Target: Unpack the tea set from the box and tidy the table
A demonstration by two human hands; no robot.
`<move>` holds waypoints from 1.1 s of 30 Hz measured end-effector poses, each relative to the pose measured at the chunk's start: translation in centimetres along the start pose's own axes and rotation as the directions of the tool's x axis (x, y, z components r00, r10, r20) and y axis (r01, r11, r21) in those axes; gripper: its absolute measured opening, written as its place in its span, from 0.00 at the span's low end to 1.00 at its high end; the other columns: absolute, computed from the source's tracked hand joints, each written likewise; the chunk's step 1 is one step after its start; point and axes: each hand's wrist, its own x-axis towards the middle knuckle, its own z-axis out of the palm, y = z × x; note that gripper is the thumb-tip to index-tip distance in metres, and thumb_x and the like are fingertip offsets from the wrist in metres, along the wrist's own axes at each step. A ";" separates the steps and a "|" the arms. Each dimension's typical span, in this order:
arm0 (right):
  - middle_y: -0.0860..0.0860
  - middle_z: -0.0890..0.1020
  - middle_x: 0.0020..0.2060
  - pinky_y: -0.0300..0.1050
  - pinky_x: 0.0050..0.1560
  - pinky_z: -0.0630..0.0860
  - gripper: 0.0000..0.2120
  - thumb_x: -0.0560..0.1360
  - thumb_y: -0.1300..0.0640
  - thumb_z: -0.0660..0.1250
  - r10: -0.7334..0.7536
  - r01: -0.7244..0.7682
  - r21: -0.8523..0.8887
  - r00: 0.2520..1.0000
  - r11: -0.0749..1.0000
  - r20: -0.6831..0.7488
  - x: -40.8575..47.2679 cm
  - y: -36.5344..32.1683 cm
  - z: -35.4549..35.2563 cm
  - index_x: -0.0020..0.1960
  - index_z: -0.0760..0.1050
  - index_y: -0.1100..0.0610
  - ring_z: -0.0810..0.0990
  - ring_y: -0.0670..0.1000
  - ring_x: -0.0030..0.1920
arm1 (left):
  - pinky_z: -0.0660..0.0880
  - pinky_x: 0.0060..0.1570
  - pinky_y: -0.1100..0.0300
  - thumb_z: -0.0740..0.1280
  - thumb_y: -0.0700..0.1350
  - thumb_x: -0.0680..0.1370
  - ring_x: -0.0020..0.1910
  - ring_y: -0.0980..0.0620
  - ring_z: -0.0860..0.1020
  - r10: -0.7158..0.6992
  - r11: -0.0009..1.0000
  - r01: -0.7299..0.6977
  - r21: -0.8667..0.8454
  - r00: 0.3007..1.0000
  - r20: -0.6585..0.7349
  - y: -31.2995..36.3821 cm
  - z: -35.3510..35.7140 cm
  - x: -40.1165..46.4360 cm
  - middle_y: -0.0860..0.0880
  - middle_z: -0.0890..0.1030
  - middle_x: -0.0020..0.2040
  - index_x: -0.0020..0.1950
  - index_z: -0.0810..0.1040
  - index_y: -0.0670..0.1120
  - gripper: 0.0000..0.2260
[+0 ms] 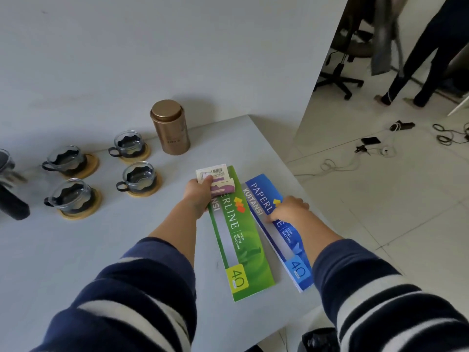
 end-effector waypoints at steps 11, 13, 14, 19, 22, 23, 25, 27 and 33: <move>0.62 0.78 0.47 0.42 0.49 0.74 0.13 0.79 0.58 0.58 -0.343 0.213 0.783 0.939 0.584 0.001 3.6 -8.8 -4.2 0.57 0.72 0.66 0.77 0.53 0.47 | 0.77 0.56 0.46 0.58 0.49 0.83 0.49 0.43 0.78 0.033 0.988 -0.053 -0.148 0.990 -0.136 6.2 3.9 4.7 0.40 0.78 0.55 0.65 0.67 0.40 0.16; 0.67 0.77 0.57 0.56 0.65 0.72 0.22 0.79 0.49 0.59 -0.411 0.230 0.827 0.912 0.513 0.001 4.3 -10.4 -4.1 0.64 0.69 0.66 0.78 0.57 0.56 | 0.76 0.54 0.49 0.58 0.49 0.83 0.50 0.44 0.78 0.056 0.980 -0.093 -0.178 0.978 -0.201 7.4 4.5 5.6 0.42 0.78 0.55 0.66 0.67 0.42 0.15; 0.63 0.79 0.57 0.56 0.63 0.74 0.20 0.79 0.50 0.61 -0.430 0.250 0.823 0.903 0.510 -0.007 4.8 -11.0 -3.9 0.65 0.68 0.62 0.79 0.56 0.53 | 0.75 0.56 0.49 0.58 0.50 0.82 0.52 0.43 0.78 0.062 0.985 -0.098 -0.144 0.969 -0.238 8.1 4.8 6.0 0.43 0.77 0.57 0.67 0.67 0.43 0.16; 0.52 0.78 0.45 0.47 0.45 0.78 0.14 0.79 0.64 0.60 -0.471 0.292 0.823 0.882 0.488 -0.034 8.6 -13.6 -4.2 0.64 0.71 0.55 0.77 0.48 0.40 | 0.70 0.65 0.44 0.58 0.54 0.81 0.64 0.38 0.73 0.020 0.993 -0.060 -0.105 0.937 -0.349 10.9 5.8 9.5 0.40 0.68 0.69 0.73 0.63 0.45 0.23; 0.52 0.78 0.44 0.43 0.40 0.77 0.16 0.79 0.65 0.60 -0.492 0.325 0.805 0.869 0.497 -0.047 11.1 -15.9 -4.8 0.65 0.70 0.55 0.77 0.48 0.40 | 0.66 0.68 0.44 0.56 0.56 0.81 0.69 0.39 0.68 -0.086 0.989 0.034 -0.142 0.922 -0.377 12.7 6.2 11.6 0.40 0.65 0.73 0.75 0.58 0.42 0.27; 0.52 0.78 0.45 0.42 0.38 0.77 0.16 0.79 0.65 0.60 -0.488 0.310 0.811 0.872 0.495 -0.035 12.0 -16.7 -4.8 0.66 0.68 0.54 0.77 0.48 0.39 | 0.65 0.69 0.45 0.56 0.55 0.81 0.70 0.39 0.67 -0.106 0.990 0.059 -0.131 0.915 -0.389 12.7 6.2 12.6 0.41 0.64 0.73 0.75 0.58 0.41 0.27; 0.52 0.78 0.45 0.41 0.35 0.75 0.16 0.79 0.65 0.61 -0.459 0.278 0.822 0.888 0.497 -0.022 13.4 -18.0 -4.7 0.64 0.64 0.54 0.78 0.48 0.38 | 0.68 0.68 0.46 0.59 0.53 0.78 0.69 0.40 0.70 -0.125 0.988 0.087 -0.125 0.929 -0.348 12.3 6.1 14.3 0.40 0.68 0.72 0.72 0.63 0.39 0.27; 0.54 0.78 0.47 0.42 0.36 0.75 0.14 0.79 0.64 0.62 -0.418 0.298 0.786 0.907 0.542 -0.055 14.7 -19.0 -4.4 0.62 0.65 0.56 0.79 0.51 0.41 | 0.72 0.65 0.46 0.61 0.52 0.69 0.64 0.40 0.74 -0.112 0.992 0.087 -0.093 0.945 -0.308 11.5 6.1 15.6 0.41 0.75 0.67 0.68 0.69 0.40 0.30; 0.57 0.73 0.60 0.45 0.52 0.72 0.14 0.76 0.63 0.62 -0.349 0.464 0.453 0.882 0.761 -0.318 16.3 -20.6 -3.2 0.61 0.73 0.59 0.76 0.57 0.56 | 0.74 0.54 0.55 0.61 0.52 0.71 0.50 0.43 0.77 -0.054 0.997 0.041 -0.060 0.967 -0.250 11.7 5.9 15.9 0.44 0.80 0.51 0.55 0.74 0.43 0.18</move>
